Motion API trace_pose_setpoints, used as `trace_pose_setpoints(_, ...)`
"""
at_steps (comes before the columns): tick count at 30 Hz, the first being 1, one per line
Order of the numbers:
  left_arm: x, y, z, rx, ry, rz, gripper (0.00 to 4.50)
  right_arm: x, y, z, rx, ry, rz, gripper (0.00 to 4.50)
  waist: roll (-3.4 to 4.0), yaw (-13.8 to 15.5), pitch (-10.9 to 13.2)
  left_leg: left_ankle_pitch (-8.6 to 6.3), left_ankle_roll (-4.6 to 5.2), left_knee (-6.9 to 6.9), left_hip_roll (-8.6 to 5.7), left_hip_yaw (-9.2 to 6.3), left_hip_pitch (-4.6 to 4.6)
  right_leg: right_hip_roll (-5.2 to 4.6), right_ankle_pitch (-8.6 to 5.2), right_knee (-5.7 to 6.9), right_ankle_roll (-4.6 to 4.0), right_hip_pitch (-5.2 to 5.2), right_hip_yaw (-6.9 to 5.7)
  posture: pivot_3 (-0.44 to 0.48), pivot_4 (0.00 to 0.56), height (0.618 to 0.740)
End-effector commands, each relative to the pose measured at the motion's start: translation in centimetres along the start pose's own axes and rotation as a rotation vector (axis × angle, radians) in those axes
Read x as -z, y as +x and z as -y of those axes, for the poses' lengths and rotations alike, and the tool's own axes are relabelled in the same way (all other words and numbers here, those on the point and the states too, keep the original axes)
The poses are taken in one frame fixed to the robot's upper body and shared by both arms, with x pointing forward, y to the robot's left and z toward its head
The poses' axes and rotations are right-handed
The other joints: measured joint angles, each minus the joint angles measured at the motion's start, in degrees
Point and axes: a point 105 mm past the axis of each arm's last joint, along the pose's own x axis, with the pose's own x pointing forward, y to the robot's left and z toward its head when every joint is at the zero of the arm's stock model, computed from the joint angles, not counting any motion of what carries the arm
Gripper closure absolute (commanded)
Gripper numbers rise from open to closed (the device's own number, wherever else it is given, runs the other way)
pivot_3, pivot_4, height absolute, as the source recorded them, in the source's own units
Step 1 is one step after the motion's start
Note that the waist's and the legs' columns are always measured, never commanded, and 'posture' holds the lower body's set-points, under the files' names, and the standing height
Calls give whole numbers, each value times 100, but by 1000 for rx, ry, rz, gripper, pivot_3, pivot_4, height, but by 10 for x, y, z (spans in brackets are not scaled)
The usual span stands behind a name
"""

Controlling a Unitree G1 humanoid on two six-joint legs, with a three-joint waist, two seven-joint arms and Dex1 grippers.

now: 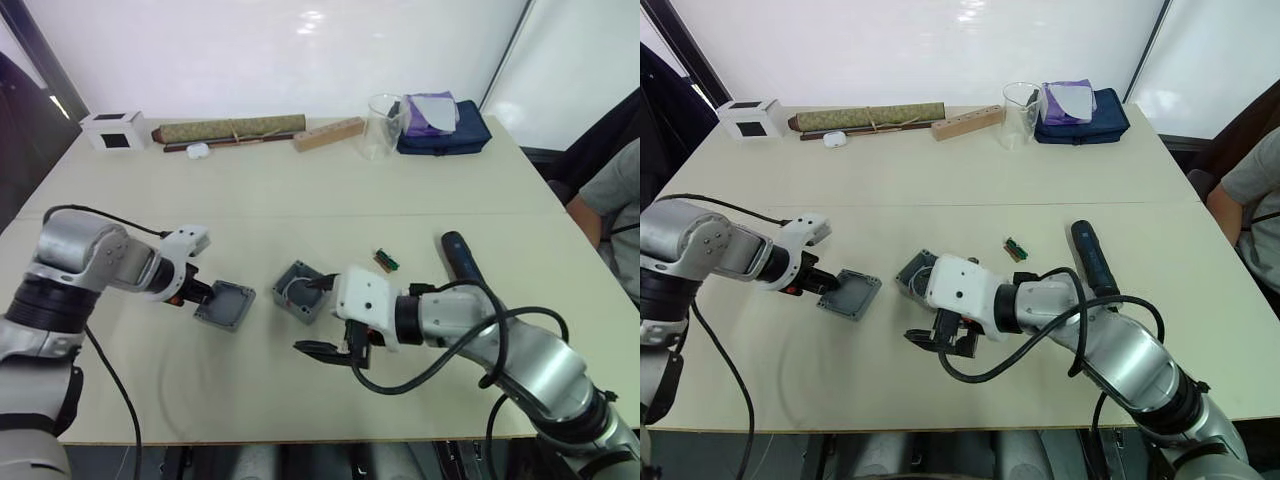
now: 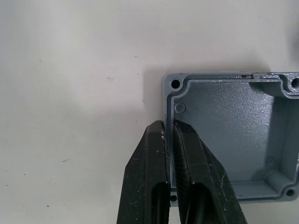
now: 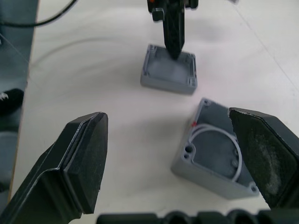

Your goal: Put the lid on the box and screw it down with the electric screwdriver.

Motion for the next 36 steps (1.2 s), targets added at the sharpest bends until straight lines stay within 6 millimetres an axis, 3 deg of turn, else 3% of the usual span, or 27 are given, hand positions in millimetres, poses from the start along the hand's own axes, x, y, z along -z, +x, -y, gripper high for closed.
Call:
trace_pose_setpoints(1, 12, 9, 3, -20, 32, -29, 4400, -7, -7, 3, 11, -11, 31, 0, 1, -1, -2, 0, 0, 0, 0, 0, 1, 0, 0, 0, 0, 1, 0, 0, 150, 740)
trace_pose_setpoints(7, 0, -6, -24, -104, 32, 73, 4400, -10, -18, 21, 63, 96, 101, 0, 2, -43, -3, 0, 0, 0, 3, -1, 5, 6, 0, 0, 0, 4, 0, 0, 150, 740)
trace_pose_setpoints(9, -39, -32, -50, -170, 31, 307, 4400, -18, -22, 48, 159, 182, 191, 0, -1, -43, -1, 0, 0, -1, 5, -2, 6, 9, 0, 2, -1, 3, -1, 0, 150, 740)
trace_pose_setpoints(11, -85, -65, -61, -242, 134, 616, 4400, -24, -21, 75, 243, 265, 259, 0, -11, -62, 6, 2, -3, -1, 11, -4, 1, 16, 4, 3, -8, -8, -4, 0, 150, 740)
trace_pose_setpoints(12, -105, -77, -54, -240, 186, 765, 4400, -28, -17, 85, 266, 310, 288, 0, -23, -61, 12, 5, -9, -2, 14, -2, -3, 18, 7, 3, -12, -16, -3, 0, 150, 740)
trace_pose_setpoints(14, -126, -91, -42, -210, 211, 947, 4400, -31, -9, 99, 294, 399, 327, 0, -23, -21, 12, 18, -30, -8, 19, -2, -14, 18, 15, 0, -22, -28, -6, 0, 150, 740)
trace_pose_setpoints(19, -146, -92, 4, -66, 229, 1152, 4400, -32, 8, 123, 350, 600, 352, 0, -21, -25, 9, 18, -32, -13, 5, 12, -25, -2, 16, -21, -20, -27, 1, 0, 150, 740)
trace_pose_setpoints(22, -149, -84, 36, 19, 259, 1198, 4400, -33, 8, 137, 388, 672, 378, 0, -22, -45, 10, 18, -32, -11, -4, 15, -28, -10, 20, -21, -14, -28, 6, 0, 150, 740)
trace_pose_setpoints(26, -148, -75, 63, 101, 270, 1202, 4400, -34, 4, 140, 394, 681, 382, 0, -21, -57, 10, 18, -31, -11, 2, 7, -27, 2, 20, -19, -13, -29, 4, 0, 150, 740)
trace_pose_setpoints(36, -144, -68, 81, 184, 296, 1182, 4400, -43, -2, 141, 398, 712, 433, 0, -20, -83, 10, 17, -30, -16, 10, 6, -21, 12, 20, -14, -13, -31, 4, 0, 150, 740)
